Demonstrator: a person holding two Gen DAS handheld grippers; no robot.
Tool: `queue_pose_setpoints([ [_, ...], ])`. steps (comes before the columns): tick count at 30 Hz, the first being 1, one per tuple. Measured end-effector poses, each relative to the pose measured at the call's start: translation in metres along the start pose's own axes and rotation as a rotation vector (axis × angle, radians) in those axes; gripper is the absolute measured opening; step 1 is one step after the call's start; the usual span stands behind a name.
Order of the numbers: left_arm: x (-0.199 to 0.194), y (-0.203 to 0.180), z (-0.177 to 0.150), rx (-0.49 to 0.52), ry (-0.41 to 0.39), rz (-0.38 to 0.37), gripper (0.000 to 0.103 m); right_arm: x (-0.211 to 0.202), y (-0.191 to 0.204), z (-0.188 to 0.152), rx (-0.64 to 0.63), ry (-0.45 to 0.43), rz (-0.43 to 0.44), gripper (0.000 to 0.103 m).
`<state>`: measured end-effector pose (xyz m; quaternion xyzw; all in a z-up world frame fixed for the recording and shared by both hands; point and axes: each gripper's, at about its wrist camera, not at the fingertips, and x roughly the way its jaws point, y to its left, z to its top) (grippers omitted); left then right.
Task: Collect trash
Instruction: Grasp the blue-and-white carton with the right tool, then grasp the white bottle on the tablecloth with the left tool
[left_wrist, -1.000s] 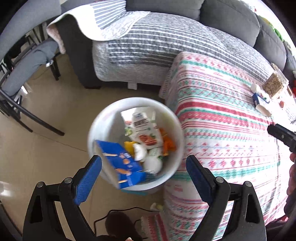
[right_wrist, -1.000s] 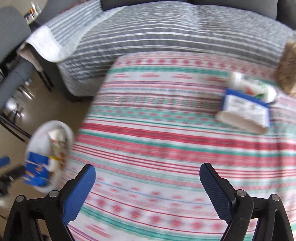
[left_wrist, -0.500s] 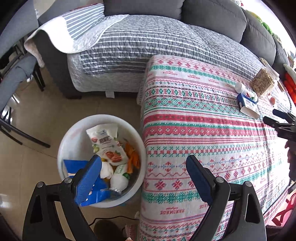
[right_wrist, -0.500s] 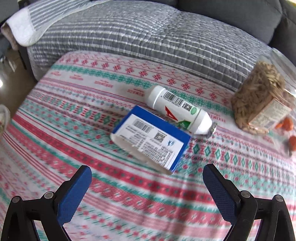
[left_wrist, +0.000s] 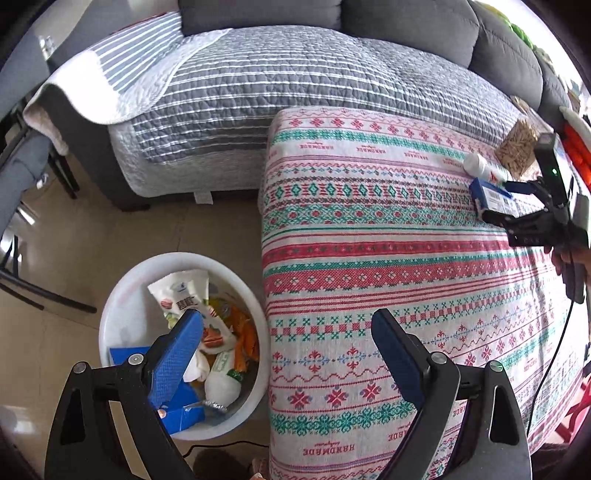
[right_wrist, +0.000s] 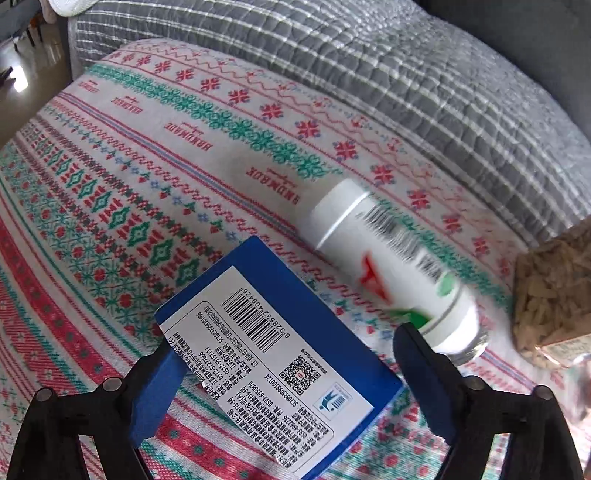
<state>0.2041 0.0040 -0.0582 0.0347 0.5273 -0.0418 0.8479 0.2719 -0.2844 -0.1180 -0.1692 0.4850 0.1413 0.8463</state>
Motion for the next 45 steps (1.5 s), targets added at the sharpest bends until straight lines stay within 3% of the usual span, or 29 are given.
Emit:
queue_pose_setpoints([
  [4, 0.003, -0.008, 0.0, 0.022, 0.002, -0.006, 0.094, -0.004, -0.008, -0.006, 0.061, -0.01, 0.047, 0.071],
  [10, -0.008, -0.039, 0.006, 0.078, -0.05, 0.04, 0.094, -0.029, -0.016, -0.036, 0.194, 0.008, 0.051, 0.059],
  [13, -0.011, -0.062, 0.014, 0.103, -0.072, 0.03, 0.094, -0.05, -0.033, -0.059, 0.314, -0.002, 0.055, 0.059],
  [16, -0.003, -0.101, 0.026, 0.191, -0.09, 0.017, 0.094, -0.069, -0.051, -0.086, 0.406, -0.019, 0.028, 0.059],
  [25, 0.035, -0.217, 0.082, 0.46, -0.135, -0.014, 0.094, -0.093, -0.083, -0.133, 0.485, -0.072, 0.018, 0.059],
  [35, 0.081, -0.305, 0.132, 0.732, -0.223, -0.06, 0.094, -0.092, -0.108, -0.149, 0.535, -0.102, 0.041, 0.059],
  [38, 0.093, -0.321, 0.141, 0.798, -0.203, -0.118, 0.094, -0.094, -0.111, -0.148, 0.539, -0.105, 0.04, 0.059],
  [40, 0.101, -0.329, 0.141, 0.848, -0.147, -0.149, 0.094, -0.093, -0.111, -0.148, 0.54, -0.103, 0.04, 0.059],
  [41, 0.107, -0.332, 0.141, 0.865, -0.112, -0.151, 0.093, -0.093, -0.111, -0.148, 0.54, -0.1, 0.041, 0.059],
  [45, 0.116, -0.329, 0.137, 0.829, -0.009, -0.166, 0.057, -0.09, -0.11, -0.15, 0.555, -0.081, 0.041, 0.059],
])
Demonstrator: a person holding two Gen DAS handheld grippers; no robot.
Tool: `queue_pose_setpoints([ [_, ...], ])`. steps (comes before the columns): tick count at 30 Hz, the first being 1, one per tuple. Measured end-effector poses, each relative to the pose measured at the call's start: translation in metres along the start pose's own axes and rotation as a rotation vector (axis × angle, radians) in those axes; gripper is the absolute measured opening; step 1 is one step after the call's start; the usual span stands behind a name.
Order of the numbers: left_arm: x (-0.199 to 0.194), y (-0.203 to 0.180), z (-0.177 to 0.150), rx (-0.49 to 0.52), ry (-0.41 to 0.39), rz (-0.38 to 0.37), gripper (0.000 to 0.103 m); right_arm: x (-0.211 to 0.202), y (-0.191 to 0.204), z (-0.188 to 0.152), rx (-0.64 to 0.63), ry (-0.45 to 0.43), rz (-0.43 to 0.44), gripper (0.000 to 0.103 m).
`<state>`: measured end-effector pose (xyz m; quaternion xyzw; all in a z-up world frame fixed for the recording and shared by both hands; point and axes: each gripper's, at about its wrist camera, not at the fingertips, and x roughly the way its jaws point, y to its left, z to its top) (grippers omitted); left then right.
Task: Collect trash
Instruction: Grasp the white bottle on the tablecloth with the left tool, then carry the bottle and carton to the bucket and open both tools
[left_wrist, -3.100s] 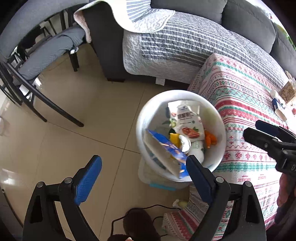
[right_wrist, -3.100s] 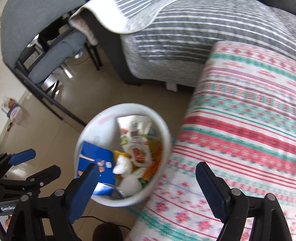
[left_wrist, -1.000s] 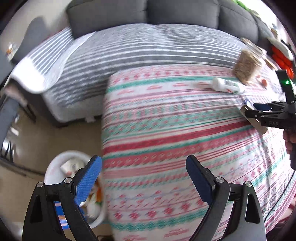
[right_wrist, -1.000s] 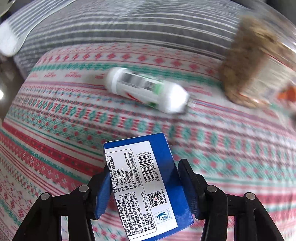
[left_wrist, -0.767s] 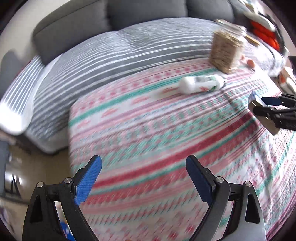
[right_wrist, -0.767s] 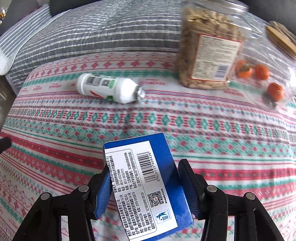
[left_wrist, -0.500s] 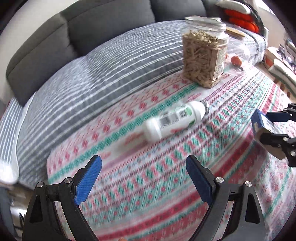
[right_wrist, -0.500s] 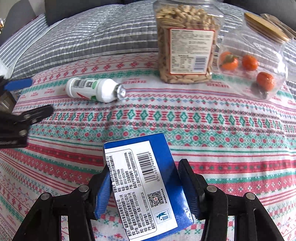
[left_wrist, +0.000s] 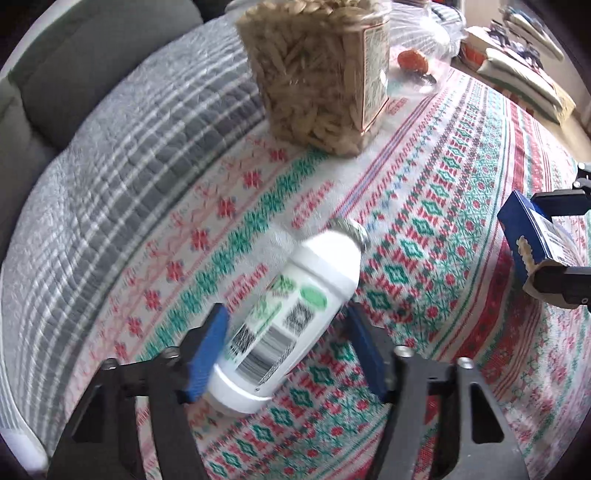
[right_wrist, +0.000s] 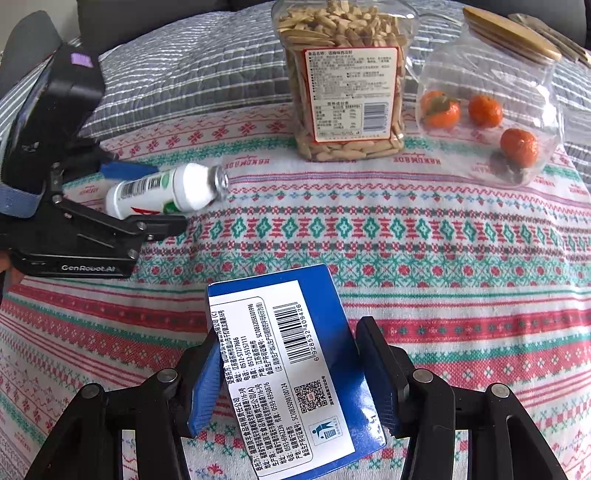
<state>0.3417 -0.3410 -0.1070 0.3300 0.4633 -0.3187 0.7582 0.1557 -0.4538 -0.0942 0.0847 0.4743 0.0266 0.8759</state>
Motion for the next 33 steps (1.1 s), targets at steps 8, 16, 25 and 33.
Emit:
queue_pose_setpoints([
  [8, -0.031, -0.004, -0.05, -0.157, 0.037, 0.0, 0.041, -0.036, 0.01, -0.002, 0.064, 0.021, -0.021, 0.059],
  [16, -0.102, -0.005, -0.117, -0.317, 0.016, -0.014, 0.041, -0.078, 0.055, -0.006, 0.084, 0.026, -0.039, 0.059],
  [25, -0.182, 0.018, -0.195, -0.482, -0.048, -0.012, 0.041, -0.1, 0.121, -0.018, 0.067, -0.002, 0.001, 0.059],
  [33, -0.234, 0.05, -0.28, -0.608, -0.133, -0.004, 0.041, -0.104, 0.192, -0.023, 0.004, -0.03, 0.07, 0.059],
])
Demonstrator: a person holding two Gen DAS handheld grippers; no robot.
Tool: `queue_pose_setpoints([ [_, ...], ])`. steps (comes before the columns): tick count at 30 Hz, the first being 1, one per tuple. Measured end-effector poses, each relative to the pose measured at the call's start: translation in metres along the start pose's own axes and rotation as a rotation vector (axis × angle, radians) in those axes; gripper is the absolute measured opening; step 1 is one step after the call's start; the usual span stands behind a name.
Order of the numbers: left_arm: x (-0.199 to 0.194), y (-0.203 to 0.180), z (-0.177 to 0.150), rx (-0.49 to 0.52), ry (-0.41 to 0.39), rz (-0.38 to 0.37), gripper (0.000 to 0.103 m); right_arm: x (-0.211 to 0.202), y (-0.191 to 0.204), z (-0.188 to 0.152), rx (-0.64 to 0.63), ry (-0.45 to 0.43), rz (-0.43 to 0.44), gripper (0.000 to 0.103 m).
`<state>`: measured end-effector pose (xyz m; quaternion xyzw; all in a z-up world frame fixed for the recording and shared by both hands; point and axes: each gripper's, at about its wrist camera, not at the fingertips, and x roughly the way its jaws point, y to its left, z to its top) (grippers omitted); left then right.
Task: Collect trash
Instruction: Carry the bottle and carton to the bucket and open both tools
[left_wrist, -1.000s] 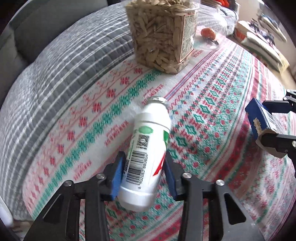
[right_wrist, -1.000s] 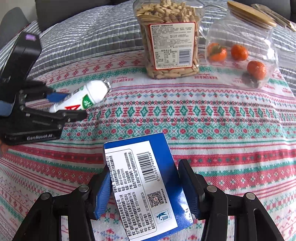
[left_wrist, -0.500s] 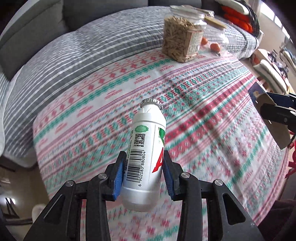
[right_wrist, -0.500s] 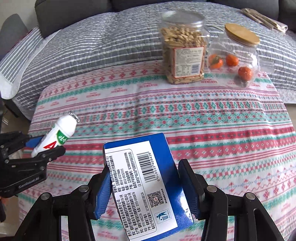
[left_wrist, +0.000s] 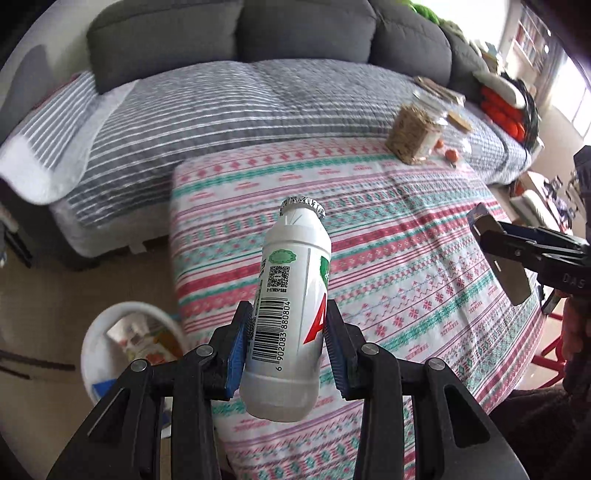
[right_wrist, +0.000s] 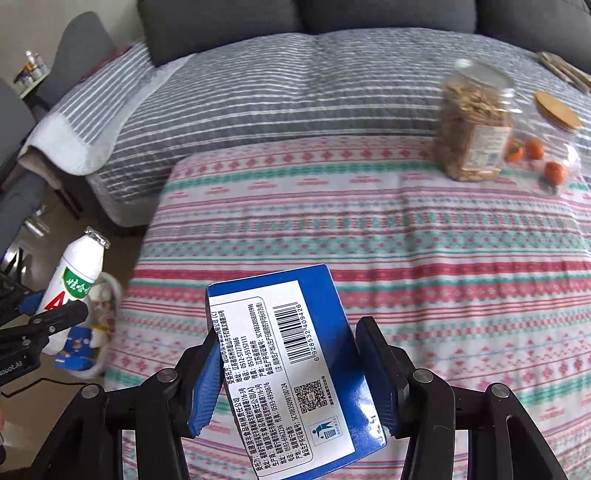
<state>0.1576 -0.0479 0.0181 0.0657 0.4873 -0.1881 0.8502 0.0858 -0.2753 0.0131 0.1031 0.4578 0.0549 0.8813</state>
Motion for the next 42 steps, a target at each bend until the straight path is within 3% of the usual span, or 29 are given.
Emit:
queue_pose_setpoints([
  [5, -0.013, 0.05, -0.032, -0.107, -0.037, 0.032, 0.041, 0.023, 0.036, -0.004, -0.026, 0.013, 0.046, 0.059],
  [9, -0.001, 0.088, -0.054, -0.206, -0.002, 0.054, 0.041, 0.05, 0.058, -0.002, -0.034, 0.05, 0.069, 0.059],
  [13, 0.002, 0.119, -0.062, -0.237, 0.01, 0.139, 0.041, 0.068, 0.081, 0.004, -0.047, 0.062, 0.1, 0.059],
  [16, 0.01, 0.147, -0.068, -0.304, 0.033, 0.145, 0.041, 0.079, 0.099, 0.005, -0.065, 0.071, 0.11, 0.059],
  [22, 0.028, 0.176, -0.074, -0.346, 0.037, 0.196, 0.042, 0.102, 0.129, 0.008, -0.081, 0.091, 0.142, 0.059],
  [23, 0.031, 0.181, -0.074, -0.363, 0.046, 0.202, 0.044, 0.105, 0.134, 0.008, -0.086, 0.094, 0.146, 0.059],
  [25, 0.033, 0.188, -0.076, -0.396, 0.053, 0.206, 0.064, 0.112, 0.144, 0.008, -0.098, 0.1, 0.15, 0.059],
  [27, 0.032, 0.194, -0.08, -0.419, 0.043, 0.209, 0.071, 0.119, 0.154, 0.006, -0.109, 0.108, 0.153, 0.059],
  [42, 0.004, 0.217, -0.116, -0.413, 0.057, 0.348, 0.087, 0.169, 0.227, -0.004, -0.19, 0.169, 0.215, 0.059],
])
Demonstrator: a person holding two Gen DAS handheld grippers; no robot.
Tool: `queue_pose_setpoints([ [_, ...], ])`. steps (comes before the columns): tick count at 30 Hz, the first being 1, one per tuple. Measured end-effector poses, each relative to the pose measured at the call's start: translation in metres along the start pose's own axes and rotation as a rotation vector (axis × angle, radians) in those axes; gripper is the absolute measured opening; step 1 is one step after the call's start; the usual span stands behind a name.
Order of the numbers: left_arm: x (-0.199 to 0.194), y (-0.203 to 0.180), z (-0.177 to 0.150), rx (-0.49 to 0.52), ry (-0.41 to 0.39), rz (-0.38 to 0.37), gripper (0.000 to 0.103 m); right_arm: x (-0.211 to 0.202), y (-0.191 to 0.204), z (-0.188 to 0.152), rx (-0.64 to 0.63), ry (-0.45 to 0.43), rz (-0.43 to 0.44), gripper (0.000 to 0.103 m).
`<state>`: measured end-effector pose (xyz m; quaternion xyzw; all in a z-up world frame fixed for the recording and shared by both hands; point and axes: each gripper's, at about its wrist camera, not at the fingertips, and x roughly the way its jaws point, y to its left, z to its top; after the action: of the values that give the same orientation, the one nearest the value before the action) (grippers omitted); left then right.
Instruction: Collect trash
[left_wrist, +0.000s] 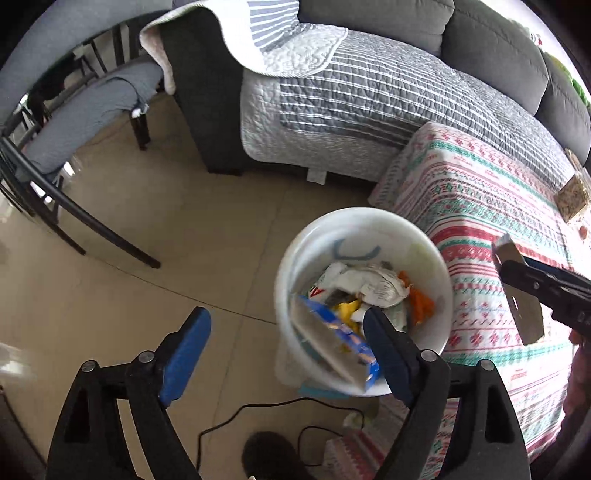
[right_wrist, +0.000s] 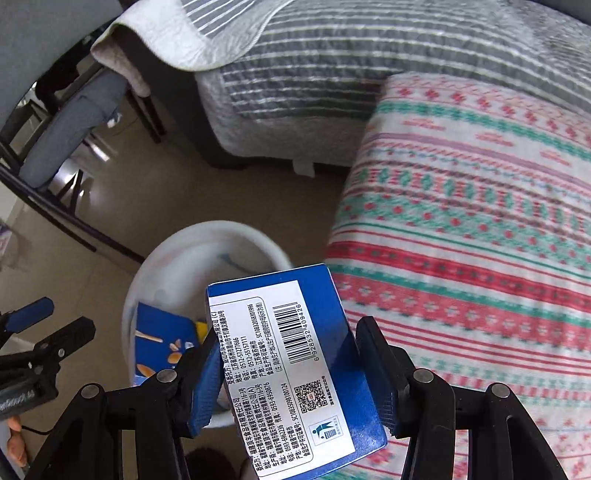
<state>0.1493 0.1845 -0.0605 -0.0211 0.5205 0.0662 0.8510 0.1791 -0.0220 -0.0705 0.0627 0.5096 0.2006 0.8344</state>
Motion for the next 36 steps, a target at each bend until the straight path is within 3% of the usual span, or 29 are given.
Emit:
queue_pose_setpoints([
  [7, -0.006, 0.014, -0.008, 0.021, -0.014, 0.034, 0.09, 0.021, 0.02, 0.01, 0.001, 0.024, 0.03, 0.06],
  [12, -0.009, 0.025, -0.012, 0.001, -0.015, 0.034, 0.09, 0.027, 0.037, 0.019, -0.004, 0.004, 0.1, 0.061],
  [15, -0.014, 0.028, -0.014, -0.005, -0.025, 0.029, 0.09, 0.021, 0.043, 0.021, 0.009, -0.037, 0.122, 0.085],
  [17, -0.018, 0.028, -0.015, -0.007, -0.031, 0.024, 0.091, 0.012, 0.044, 0.02, 0.01, -0.068, 0.124, 0.086],
  [25, -0.05, 0.006, -0.027, 0.018, -0.08, -0.023, 0.094, -0.045, 0.032, -0.004, -0.036, -0.122, -0.032, 0.089],
  [36, -0.107, -0.056, -0.064, 0.107, -0.145, -0.065, 0.096, -0.145, -0.007, -0.078, -0.011, -0.188, -0.229, 0.101],
])
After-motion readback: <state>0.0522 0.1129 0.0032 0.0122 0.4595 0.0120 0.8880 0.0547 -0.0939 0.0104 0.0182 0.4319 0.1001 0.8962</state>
